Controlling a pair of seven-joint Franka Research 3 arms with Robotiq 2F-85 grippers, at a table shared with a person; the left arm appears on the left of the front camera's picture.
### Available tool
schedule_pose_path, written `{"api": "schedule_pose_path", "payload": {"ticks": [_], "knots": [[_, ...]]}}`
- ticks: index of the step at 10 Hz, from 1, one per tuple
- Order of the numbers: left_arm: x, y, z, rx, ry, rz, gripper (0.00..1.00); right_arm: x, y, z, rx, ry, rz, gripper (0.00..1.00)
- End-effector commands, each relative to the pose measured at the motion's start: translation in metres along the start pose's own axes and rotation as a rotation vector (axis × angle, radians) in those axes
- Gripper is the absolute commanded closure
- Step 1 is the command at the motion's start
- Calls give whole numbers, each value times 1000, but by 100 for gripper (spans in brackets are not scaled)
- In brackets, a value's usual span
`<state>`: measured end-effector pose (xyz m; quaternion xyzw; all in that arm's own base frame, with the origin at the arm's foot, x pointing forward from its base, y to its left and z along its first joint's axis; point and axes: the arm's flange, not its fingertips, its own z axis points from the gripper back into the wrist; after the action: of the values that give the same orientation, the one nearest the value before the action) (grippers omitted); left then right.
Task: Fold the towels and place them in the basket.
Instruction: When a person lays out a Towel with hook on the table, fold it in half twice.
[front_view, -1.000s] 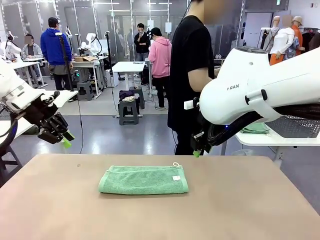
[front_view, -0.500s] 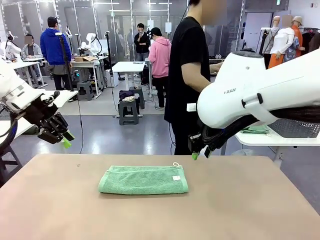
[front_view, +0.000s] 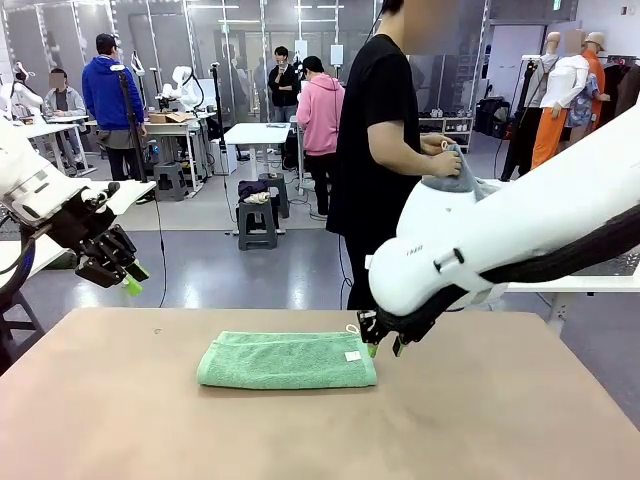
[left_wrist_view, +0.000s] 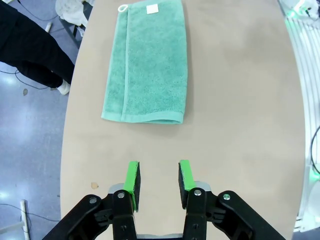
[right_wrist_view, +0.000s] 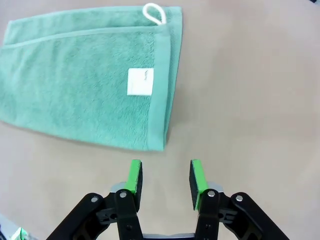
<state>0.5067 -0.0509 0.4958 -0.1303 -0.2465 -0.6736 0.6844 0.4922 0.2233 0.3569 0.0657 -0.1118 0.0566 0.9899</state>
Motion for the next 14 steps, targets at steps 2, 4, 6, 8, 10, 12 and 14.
{"api": "schedule_pose_path", "payload": {"ticks": [2,4,6,8,10,12,14], "knots": [[0,1,2,4,-1,-1,58,22,12,-33,-78,-49,-119,51],[0,1,2,4,-1,-1,58,29,13,-43,-105,-72,-172,51],[0,1,2,4,-1,-1,58,44,14,-55,-91,-40,-177,51],[0,1,2,4,-1,-1,58,55,17,-66,-71,-13,-194,51],[0,1,2,4,-1,-1,58,58,19,-76,-77,-3,-193,51],[0,1,2,4,-1,-1,58,61,20,-84,-75,3,-199,51],[0,1,2,4,-1,-1,58,63,23,-89,-71,14,-210,51]]}}
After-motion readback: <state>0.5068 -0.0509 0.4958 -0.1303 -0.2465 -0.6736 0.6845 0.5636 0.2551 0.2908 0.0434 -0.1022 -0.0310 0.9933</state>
